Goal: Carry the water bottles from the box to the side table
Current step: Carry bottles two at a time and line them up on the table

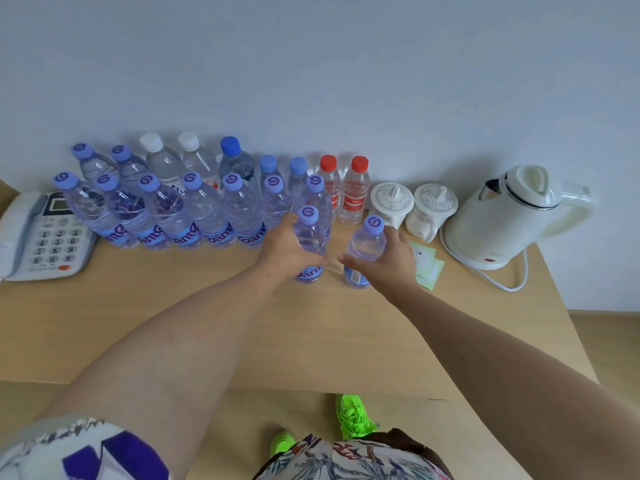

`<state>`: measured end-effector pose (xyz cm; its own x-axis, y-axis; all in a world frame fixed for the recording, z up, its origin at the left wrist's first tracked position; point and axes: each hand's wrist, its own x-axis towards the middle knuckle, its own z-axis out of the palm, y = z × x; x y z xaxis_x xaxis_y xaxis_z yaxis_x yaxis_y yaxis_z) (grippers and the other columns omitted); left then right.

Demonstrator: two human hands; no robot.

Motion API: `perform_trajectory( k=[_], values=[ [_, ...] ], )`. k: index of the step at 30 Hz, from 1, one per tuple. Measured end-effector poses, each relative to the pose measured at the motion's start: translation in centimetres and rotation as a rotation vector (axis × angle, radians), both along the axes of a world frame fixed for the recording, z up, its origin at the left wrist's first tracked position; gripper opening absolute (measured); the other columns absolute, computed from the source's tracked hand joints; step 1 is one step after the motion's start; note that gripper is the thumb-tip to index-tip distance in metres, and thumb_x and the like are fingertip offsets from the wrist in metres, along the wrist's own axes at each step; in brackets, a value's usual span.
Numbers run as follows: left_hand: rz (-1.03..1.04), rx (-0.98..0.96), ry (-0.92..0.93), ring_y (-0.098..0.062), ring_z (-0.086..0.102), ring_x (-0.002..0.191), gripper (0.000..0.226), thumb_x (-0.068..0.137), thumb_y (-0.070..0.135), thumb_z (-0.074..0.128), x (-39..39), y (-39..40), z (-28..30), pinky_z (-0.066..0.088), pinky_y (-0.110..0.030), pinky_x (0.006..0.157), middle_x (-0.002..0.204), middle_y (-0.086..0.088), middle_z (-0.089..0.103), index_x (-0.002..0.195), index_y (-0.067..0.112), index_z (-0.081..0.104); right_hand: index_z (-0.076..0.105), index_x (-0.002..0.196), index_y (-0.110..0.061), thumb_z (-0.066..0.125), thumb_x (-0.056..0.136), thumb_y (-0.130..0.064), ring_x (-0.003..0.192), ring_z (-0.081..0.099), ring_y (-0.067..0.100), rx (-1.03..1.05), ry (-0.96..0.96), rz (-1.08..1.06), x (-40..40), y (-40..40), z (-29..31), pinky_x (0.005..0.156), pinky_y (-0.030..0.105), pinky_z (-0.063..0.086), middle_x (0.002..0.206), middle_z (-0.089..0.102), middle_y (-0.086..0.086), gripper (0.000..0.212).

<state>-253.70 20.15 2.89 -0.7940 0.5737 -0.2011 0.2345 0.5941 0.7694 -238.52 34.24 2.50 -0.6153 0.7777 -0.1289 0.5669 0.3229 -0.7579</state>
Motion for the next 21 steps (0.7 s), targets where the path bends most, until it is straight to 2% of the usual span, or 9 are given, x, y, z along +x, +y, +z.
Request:
perform_trajectory(
  k=[4,7,8,11,12,15,17,18,21],
  values=[
    [-0.016,0.005,0.009,0.028,0.052,0.067,0.07,0.051,0.027,0.098,0.1,0.0,-0.2,0.038,0.0,0.049,0.083,0.024,0.058,0.096,0.031,0.045,0.061,0.115,-0.022,0.091,0.057,-0.034,0.099,0.06,0.019,0.007,0.004,0.026,-0.1,0.7,1.2,0.08,0.033,0.051,0.107,0.063,-0.001,0.066],
    [-0.011,-0.015,0.016,0.021,0.054,0.064,0.072,0.05,0.03,0.098,0.1,0.1,-0.1,0.038,-0.004,0.048,0.083,0.026,0.058,0.1,0.029,0.047,0.057,0.121,-0.023,0.079,0.064,-0.007,0.101,0.064,0.021,-0.103,0.08,0.078,-0.6,1.2,2.3,0.075,0.029,0.053,0.106,0.067,-0.004,0.063],
    [-0.011,-0.015,0.016,0.022,0.054,0.064,0.072,0.05,0.03,0.098,0.0,0.2,-0.1,0.037,-0.004,0.048,0.083,0.026,0.058,0.102,0.029,0.047,0.055,0.12,-0.023,0.079,0.065,-0.008,0.101,0.063,0.022,-0.074,0.075,0.103,-0.9,1.3,2.6,0.078,0.032,0.053,0.106,0.066,-0.004,0.062],
    [-0.017,-0.02,0.04,0.015,0.053,0.067,0.073,0.05,0.032,0.098,0.0,0.4,-0.2,0.034,-0.006,0.051,0.084,0.025,0.056,0.101,0.029,0.046,0.055,0.114,-0.018,0.091,0.06,-0.04,0.1,0.055,0.02,0.084,-0.061,0.147,-1.9,1.4,3.4,0.086,0.038,0.05,0.107,0.059,0.001,0.068],
    [-0.021,-0.021,0.048,0.012,0.053,0.071,0.073,0.051,0.033,0.097,0.0,0.4,-0.3,0.034,-0.008,0.053,0.085,0.024,0.056,0.101,0.028,0.045,0.058,0.111,-0.017,0.092,0.059,-0.045,0.099,0.055,0.02,0.108,-0.1,0.144,-2.3,1.5,3.6,0.086,0.039,0.05,0.106,0.059,0.002,0.068],
    [-0.033,-0.024,0.054,-0.008,0.061,0.084,0.075,0.052,0.034,0.097,-0.2,0.6,-0.5,0.042,-0.021,0.063,0.096,0.014,0.062,0.107,0.025,0.047,0.064,0.105,-0.016,0.092,0.059,-0.024,0.097,0.064,0.022,0.031,-0.041,0.108,-2.8,2.1,3.7,0.084,0.04,0.055,0.102,0.068,0.002,0.054],
    [-0.029,-0.01,0.036,-0.01,0.062,0.088,0.075,0.051,0.033,0.097,-0.2,0.6,-0.7,0.044,-0.023,0.066,0.099,0.013,0.063,0.108,0.025,0.048,0.064,0.108,-0.017,0.088,0.06,-0.012,0.098,0.066,0.022,-0.068,0.034,0.101,-2.9,2.4,3.7,0.083,0.038,0.056,0.101,0.07,0.0,0.054],
    [-0.026,0.0,0.027,-0.006,0.062,0.086,0.075,0.051,0.032,0.097,-0.3,0.6,-0.7,0.044,-0.02,0.065,0.098,0.015,0.063,0.108,0.026,0.048,0.063,0.11,-0.018,0.089,0.06,-0.013,0.098,0.065,0.021,-0.069,0.046,0.115,-2.9,2.5,3.7,0.084,0.038,0.055,0.103,0.068,0.0,0.057],
    [-0.024,0.008,0.022,0.006,0.058,0.081,0.074,0.051,0.031,0.097,-0.4,0.5,-0.7,0.043,-0.016,0.061,0.094,0.02,0.06,0.105,0.027,0.047,0.058,0.12,-0.024,0.094,0.055,-0.037,0.095,0.055,0.019,0.1,-0.075,0.161,-3.1,2.7,3.3,0.085,0.036,0.051,0.109,0.055,0.003,0.075]
  ],
)
